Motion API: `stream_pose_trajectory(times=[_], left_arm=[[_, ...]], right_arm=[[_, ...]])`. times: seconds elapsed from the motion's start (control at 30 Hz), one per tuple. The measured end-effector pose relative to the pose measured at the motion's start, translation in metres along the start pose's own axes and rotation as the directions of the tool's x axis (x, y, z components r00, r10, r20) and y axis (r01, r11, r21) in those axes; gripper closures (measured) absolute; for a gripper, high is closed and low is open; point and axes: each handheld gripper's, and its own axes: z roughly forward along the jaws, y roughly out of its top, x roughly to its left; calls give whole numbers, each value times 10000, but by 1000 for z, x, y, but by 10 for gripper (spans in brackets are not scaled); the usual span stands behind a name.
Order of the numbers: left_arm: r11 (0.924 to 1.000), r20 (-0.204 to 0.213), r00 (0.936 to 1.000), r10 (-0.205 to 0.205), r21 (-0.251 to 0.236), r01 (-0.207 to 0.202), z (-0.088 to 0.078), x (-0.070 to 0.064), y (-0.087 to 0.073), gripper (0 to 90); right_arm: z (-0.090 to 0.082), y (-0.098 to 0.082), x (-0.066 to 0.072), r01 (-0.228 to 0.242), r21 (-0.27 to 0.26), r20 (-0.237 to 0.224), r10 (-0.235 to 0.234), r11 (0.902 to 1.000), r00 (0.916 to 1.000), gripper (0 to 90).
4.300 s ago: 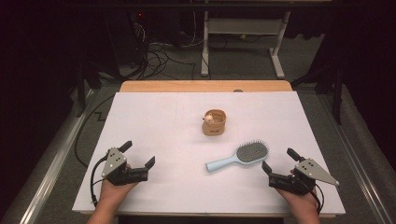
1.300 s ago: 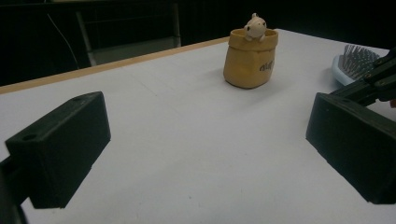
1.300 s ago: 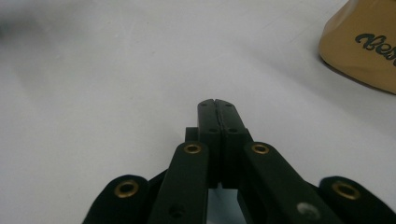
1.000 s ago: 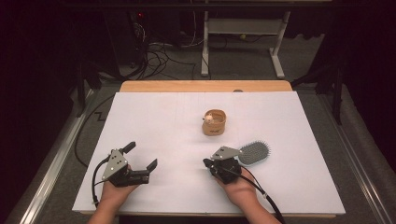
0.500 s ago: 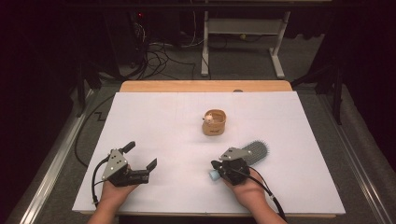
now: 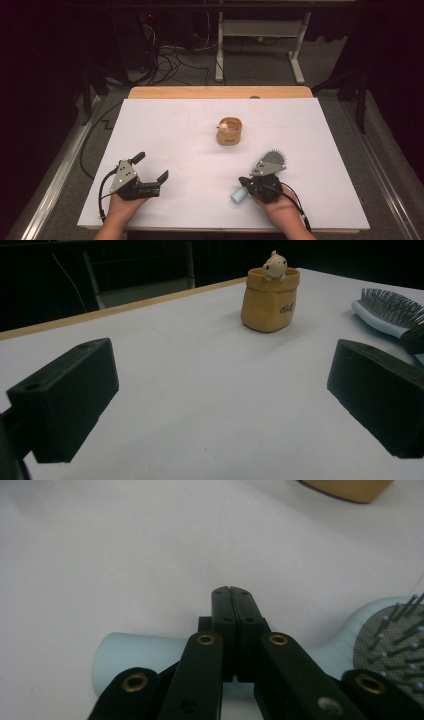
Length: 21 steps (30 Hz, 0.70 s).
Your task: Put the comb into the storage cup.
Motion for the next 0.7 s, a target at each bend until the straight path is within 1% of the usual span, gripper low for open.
stream_pose_trajectory(times=[0.07,0.2,0.23,0.43,0.47,0.6,0.63,0.7], left_arm=[[10000,-15,10000,7,0,-7,0,0,0,7],[10000,-20,10000,0,-9,0,0,0,0,7],[10000,-28,10000,9,-31,-10,0,0,0,8],[10000,-31,10000,-35,-37,35,0,0,0,7],[10000,-30,10000,-16,-38,16,0,0,0,7],[9999,-4,10000,-49,-91,49,-1,0,0,7],[9999,-10,10000,-46,-120,46,-1,0,0,8],[9999,-22,10000,-46,-104,45,-1,0,0,7]], right_arm=[[-5,-4,0,247,103,-61,-247,9996,9997,900],[-10,-8,-1,375,209,-126,-372,9991,9992,900],[-14,-12,-1,431,229,-125,-428,9988,9990,900],[-24,-20,-5,412,341,-198,-406,9986,9990,900],[-29,-23,-9,402,403,-236,-392,9984,9990,900],[-34,-27,-13,420,520,-179,-411,9978,9990,900],[-39,-30,-16,348,618,-279,-331,9975,9991,900],[-43,-33,-20,406,697,-277,-388,9967,9989,900]])
